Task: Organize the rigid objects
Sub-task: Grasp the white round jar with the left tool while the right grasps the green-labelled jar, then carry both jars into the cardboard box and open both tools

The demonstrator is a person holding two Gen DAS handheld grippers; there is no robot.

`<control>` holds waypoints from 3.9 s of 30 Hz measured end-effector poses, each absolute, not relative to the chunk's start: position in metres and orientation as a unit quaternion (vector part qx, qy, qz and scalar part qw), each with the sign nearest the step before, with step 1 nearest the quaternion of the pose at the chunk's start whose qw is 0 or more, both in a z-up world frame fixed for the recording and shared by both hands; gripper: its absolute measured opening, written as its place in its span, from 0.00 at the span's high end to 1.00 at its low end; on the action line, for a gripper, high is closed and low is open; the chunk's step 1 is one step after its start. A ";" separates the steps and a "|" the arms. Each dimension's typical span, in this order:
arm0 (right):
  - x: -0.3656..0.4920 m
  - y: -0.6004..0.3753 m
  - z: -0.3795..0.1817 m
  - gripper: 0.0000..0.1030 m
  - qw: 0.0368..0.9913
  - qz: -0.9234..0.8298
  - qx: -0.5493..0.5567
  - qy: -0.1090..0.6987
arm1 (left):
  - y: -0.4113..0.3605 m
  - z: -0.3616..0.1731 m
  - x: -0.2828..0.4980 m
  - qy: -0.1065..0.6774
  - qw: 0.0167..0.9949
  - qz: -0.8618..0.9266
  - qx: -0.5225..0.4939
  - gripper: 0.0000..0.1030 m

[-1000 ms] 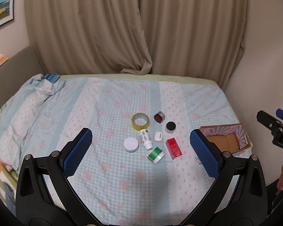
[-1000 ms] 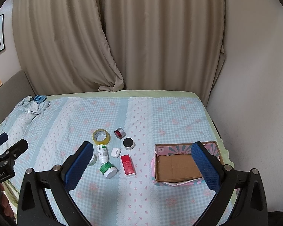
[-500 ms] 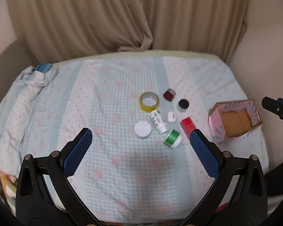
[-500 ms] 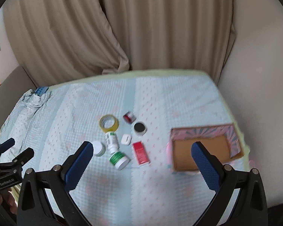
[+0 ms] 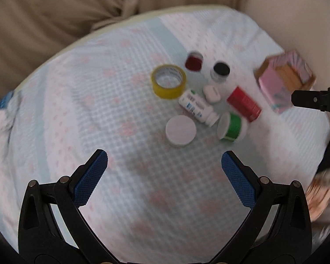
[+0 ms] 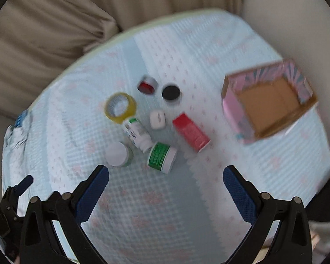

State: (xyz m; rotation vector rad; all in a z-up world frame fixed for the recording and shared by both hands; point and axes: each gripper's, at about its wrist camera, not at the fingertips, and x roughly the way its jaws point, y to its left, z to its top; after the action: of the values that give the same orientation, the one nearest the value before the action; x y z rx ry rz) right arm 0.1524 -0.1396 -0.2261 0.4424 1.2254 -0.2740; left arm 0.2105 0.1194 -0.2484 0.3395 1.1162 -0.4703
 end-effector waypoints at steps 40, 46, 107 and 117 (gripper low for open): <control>0.234 -0.124 -0.459 0.48 0.633 -0.207 0.290 0.687 | 0.041 -0.441 0.266 0.518 0.771 -0.295 0.224 0.34; 0.230 -0.133 -0.442 0.49 0.632 -0.206 0.296 0.686 | 0.052 -0.421 0.257 0.529 0.774 -0.277 0.210 0.34; 0.178 -0.564 -0.315 0.49 0.732 -0.027 0.123 0.669 | -0.384 -0.339 0.232 0.628 0.758 -0.159 0.082 0.34; 0.195 -0.552 -0.384 0.49 0.706 0.002 0.087 0.703 | -0.392 -0.403 0.254 0.664 0.726 -0.141 0.112 0.34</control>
State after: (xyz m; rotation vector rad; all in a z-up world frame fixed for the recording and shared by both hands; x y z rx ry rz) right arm 0.1952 -0.5515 -0.3842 0.1925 1.5625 0.0051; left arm 0.2540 -0.3915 -0.4030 0.2464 1.4650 -0.3108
